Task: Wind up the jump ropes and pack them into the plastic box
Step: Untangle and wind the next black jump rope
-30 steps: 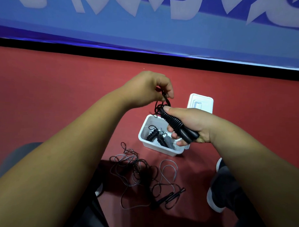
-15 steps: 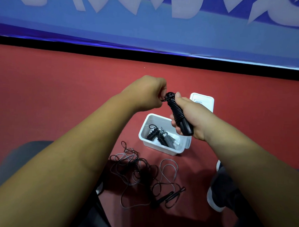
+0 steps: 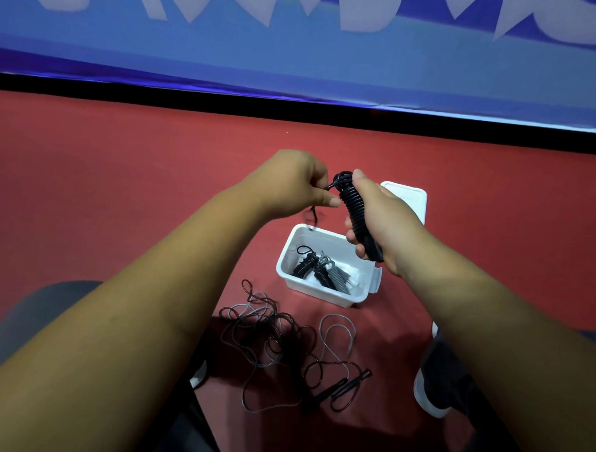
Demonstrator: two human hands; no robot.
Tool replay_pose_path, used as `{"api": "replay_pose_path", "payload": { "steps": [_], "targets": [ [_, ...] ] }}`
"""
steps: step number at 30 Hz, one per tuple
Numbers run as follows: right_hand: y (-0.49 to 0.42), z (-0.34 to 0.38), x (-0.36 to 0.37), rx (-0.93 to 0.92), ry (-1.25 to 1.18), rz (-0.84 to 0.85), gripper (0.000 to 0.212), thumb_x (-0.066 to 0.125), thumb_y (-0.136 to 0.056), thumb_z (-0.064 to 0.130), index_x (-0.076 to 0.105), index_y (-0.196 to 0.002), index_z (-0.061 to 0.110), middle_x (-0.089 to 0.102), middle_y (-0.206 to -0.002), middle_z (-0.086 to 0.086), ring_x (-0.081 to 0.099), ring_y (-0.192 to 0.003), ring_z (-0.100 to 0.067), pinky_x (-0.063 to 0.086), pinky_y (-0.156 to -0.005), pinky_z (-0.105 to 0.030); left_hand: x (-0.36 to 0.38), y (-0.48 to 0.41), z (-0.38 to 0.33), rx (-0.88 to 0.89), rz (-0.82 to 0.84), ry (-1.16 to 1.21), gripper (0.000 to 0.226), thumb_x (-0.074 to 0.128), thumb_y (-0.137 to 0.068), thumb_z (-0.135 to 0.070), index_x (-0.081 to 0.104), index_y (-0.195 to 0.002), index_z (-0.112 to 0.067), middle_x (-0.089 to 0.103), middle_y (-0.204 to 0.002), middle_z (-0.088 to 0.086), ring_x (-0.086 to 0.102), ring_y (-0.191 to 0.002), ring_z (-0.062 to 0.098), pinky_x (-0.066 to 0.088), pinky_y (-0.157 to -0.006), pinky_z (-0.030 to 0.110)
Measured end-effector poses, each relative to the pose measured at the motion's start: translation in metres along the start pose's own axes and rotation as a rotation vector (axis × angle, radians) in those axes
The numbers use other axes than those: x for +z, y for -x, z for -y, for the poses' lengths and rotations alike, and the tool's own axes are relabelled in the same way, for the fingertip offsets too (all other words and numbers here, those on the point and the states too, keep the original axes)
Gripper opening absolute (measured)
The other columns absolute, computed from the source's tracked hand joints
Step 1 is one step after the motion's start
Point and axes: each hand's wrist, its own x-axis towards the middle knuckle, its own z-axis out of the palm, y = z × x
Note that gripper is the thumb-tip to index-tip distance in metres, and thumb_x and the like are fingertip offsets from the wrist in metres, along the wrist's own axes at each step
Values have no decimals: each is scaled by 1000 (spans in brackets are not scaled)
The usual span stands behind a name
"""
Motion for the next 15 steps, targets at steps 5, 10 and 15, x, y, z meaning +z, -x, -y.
{"api": "replay_pose_path", "payload": {
  "steps": [5, 10, 15],
  "targets": [
    [-2, 3, -5, 44, -29, -16, 44, 52, -99, 72, 68, -106, 31, 66, -66, -3, 62, -55, -19, 47, -54, -28, -5, 7, 3, -6, 83, 391, 27, 58, -107, -31, 72, -101, -8, 78, -92, -2, 73, -84, 12, 58, -85, 26],
    [-2, 6, -6, 34, -3, -8, 44, 53, -99, 72, 68, -107, 31, 67, -70, -4, 63, -54, -19, 49, -53, -28, 2, 9, 9, -146, 216, 728, 29, 47, -112, -22, 68, -107, -3, 78, -109, 10, 60, -72, 15, 56, -78, 35],
    [1, 11, -6, 58, 1, 15, 54, 57, -94, 73, 70, -103, 21, 68, -71, -5, 63, -54, -20, 51, -54, -29, 6, 6, 14, -162, 277, 756, 11, 61, -105, -15, 70, -105, -9, 78, -102, 8, 60, -72, 13, 52, -78, 35]
  ]
}}
